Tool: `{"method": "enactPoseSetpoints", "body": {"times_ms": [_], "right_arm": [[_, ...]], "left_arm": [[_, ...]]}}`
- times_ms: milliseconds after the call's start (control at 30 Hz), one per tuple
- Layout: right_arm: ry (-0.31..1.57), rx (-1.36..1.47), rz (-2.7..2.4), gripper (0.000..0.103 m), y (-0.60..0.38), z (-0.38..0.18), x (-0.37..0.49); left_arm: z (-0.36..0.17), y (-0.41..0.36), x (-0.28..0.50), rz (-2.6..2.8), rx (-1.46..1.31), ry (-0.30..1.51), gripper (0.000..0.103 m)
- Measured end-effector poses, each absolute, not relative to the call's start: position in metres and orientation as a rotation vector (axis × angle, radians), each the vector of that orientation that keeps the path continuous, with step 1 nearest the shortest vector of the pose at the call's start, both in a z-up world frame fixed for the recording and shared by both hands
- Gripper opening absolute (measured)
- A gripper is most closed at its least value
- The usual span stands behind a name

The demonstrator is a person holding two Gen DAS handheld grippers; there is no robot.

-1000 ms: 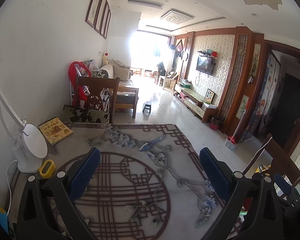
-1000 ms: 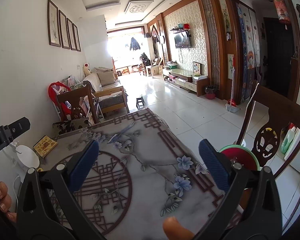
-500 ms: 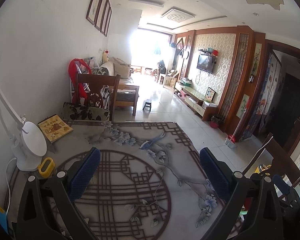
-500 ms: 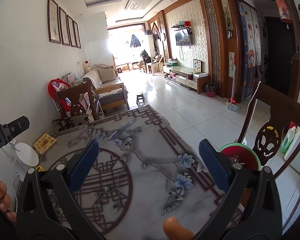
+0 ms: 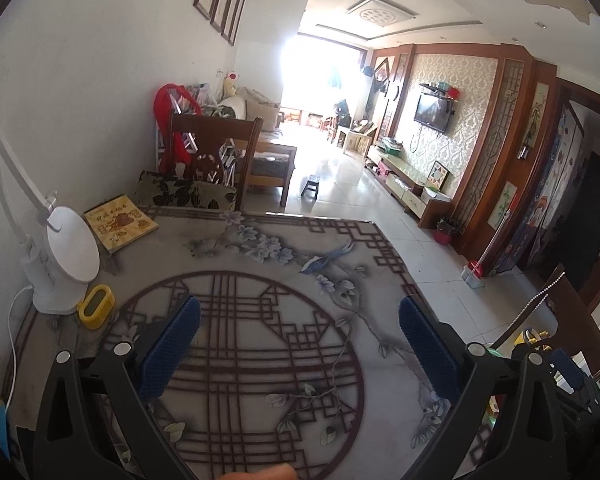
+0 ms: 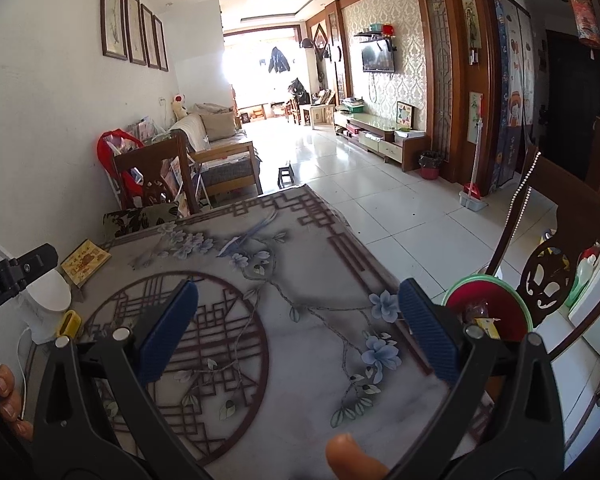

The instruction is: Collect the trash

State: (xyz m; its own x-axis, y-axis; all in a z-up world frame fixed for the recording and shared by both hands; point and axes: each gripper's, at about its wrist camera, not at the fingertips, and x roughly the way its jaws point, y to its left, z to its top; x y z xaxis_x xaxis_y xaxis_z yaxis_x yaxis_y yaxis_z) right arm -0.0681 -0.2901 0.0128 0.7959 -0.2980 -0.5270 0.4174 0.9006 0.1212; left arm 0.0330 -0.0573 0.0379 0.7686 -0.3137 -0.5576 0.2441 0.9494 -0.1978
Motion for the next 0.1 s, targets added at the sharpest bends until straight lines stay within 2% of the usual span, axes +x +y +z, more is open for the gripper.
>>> {"method": "enactPoseSetpoints", "body": {"times_ms": [100], "right_arm": [[0.613, 0.186, -0.373, 0.099, -0.288, -0.023, -0.04]], "left_arm": [[-0.002, -0.028, 0.052, -0.192, -0.098, 0.679, 0.095]]}}
